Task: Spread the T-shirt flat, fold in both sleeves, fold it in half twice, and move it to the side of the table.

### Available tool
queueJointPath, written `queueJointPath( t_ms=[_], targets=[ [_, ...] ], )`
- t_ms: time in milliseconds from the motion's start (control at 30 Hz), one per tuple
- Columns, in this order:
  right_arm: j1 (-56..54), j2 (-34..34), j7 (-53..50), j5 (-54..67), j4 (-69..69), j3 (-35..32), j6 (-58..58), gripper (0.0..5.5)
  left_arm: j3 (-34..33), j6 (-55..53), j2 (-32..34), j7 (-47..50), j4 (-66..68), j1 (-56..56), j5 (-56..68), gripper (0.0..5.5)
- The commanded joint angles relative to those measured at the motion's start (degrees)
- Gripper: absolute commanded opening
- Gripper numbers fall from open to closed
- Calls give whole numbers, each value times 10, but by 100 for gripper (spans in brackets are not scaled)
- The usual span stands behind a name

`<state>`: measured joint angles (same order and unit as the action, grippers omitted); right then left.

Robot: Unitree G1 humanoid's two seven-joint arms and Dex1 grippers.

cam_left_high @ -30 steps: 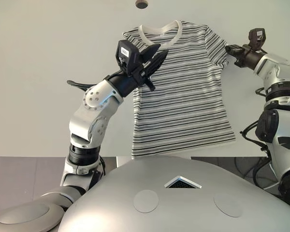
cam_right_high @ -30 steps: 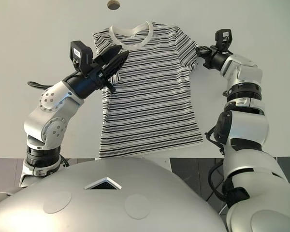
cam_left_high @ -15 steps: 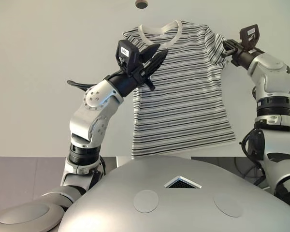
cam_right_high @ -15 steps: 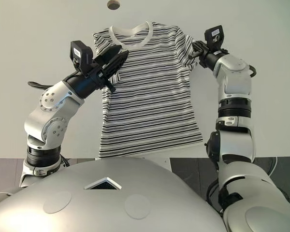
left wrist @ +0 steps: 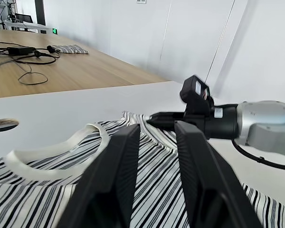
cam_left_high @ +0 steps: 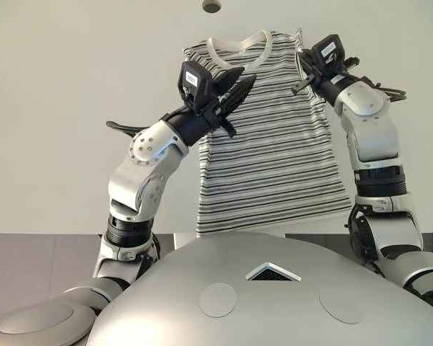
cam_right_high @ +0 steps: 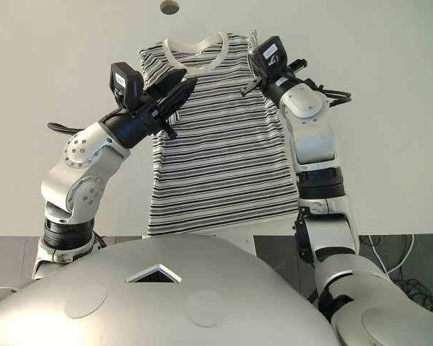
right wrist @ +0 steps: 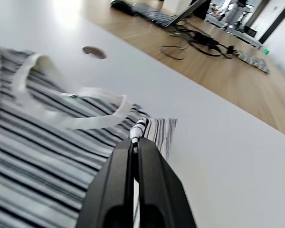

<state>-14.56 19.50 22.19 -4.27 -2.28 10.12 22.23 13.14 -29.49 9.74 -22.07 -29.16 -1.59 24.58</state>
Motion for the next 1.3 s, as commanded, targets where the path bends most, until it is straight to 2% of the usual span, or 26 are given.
queueJointPath(
  t_ms=[33,100,333,400,500,567,600,633,733,800,900,1033,1133,1300],
  targets=[
    [14,-6,2,-21,16,34,4,2,2,2,-1,2,1,-4,-2,138],
    [14,-5,-5,-35,11,46,-2,2,3,2,-1,3,0,-4,-2,138],
    [28,-4,9,-46,28,60,0,142,4,3,-3,4,1,-5,-4,138],
    [40,-5,37,-20,58,58,11,142,4,6,-1,5,2,-4,-8,138],
    [74,3,119,90,172,28,85,142,5,17,5,5,3,-2,-22,138],
    [94,21,163,183,256,-17,154,142,8,30,16,3,-3,-3,-37,138],
    [104,41,171,216,290,-66,173,142,4,50,33,-4,-10,-9,-54,138],
    [112,58,173,240,310,-114,188,142,0,78,51,-13,-15,-17,-74,138],
    [179,126,195,211,267,-255,39,142,-14,255,159,-59,-8,-81,-194,138],
    [275,210,282,167,208,-309,-95,142,-24,400,257,-98,16,-154,-278,138],
    [399,283,370,115,158,-369,-268,142,-48,571,368,-123,50,-258,-371,138],
    [502,330,426,62,150,-379,-383,142,-85,767,453,-82,116,-367,-510,138],
    [490,334,418,54,144,-356,-392,142,-103,853,465,-40,153,-404,-589,138],
    [461,327,393,53,154,-319,-380,142,-106,936,469,9,179,-394,-712,138]
  ],
)
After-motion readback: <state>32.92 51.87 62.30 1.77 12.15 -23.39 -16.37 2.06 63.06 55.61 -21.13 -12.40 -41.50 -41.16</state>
